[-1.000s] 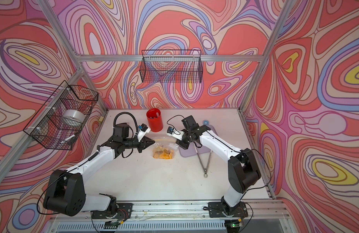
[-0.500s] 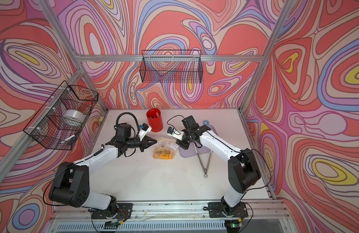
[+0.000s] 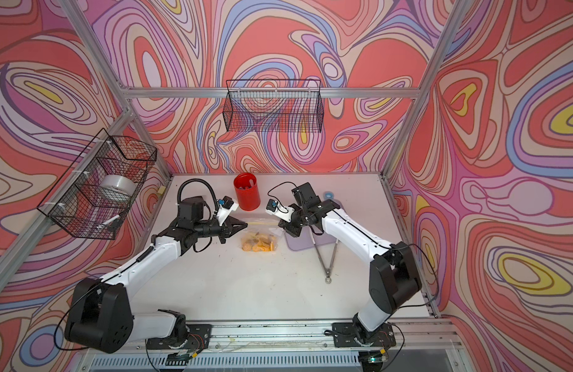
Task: Put the cookies into a resealable bag to prevent moisture
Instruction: Adjust the ziploc bag at the center of the board.
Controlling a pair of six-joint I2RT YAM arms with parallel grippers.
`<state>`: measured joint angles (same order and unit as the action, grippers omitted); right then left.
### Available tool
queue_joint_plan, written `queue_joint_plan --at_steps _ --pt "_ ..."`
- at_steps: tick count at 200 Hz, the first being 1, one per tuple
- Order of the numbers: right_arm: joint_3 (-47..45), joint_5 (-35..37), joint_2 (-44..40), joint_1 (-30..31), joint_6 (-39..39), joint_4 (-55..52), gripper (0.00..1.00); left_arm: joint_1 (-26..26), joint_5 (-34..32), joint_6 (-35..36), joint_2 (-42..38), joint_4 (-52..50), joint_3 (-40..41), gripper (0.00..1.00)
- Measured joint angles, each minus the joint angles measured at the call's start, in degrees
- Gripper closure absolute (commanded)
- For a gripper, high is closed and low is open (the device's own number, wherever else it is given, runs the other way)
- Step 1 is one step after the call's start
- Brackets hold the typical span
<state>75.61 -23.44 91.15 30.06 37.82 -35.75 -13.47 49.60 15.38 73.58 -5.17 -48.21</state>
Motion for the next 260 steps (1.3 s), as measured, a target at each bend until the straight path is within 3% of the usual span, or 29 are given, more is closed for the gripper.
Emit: queue_joint_plan --at_steps 42,80,124,140,181,209,245,260 --pt "-3.89 -0.63 -11.19 5.84 -1.62 -3.52 1.0 -6.51 -5.46 5.88 -13.75 -14.82 -0.04 1.0" --pt "-8.11 -3.76 -18.69 12.46 -6.67 -9.16 1.0 -9.88 -10.21 6.64 -25.94 -27.04 0.0 1.0" --pt "-13.51 -8.72 -19.15 14.69 -10.6 -7.08 1.0 -10.91 -12.79 3.8 -35.47 -29.77 5.73 1.0" --pt "-13.46 -9.01 -14.14 14.14 -10.51 -6.71 1.0 -10.88 -15.74 2.93 -32.54 -28.55 9.09 1.0" --pt "-13.4 -8.94 0.17 8.83 -10.23 0.79 1.0 -9.99 -23.74 1.88 -15.47 -18.01 13.25 1.0" --pt "-10.29 -8.81 5.18 5.22 -9.27 5.64 1.0 -7.21 -25.53 1.77 -4.17 -10.27 9.97 1.0" --pt "0.09 -7.65 17.29 2.14 -6.86 6.73 1.0 -4.94 -29.35 0.31 10.19 -3.39 3.98 1.0" --pt "3.32 -7.23 21.99 1.4 -6.82 7.54 0.87 -4.46 -31.41 -0.59 16.52 -3.08 0.33 0.78"
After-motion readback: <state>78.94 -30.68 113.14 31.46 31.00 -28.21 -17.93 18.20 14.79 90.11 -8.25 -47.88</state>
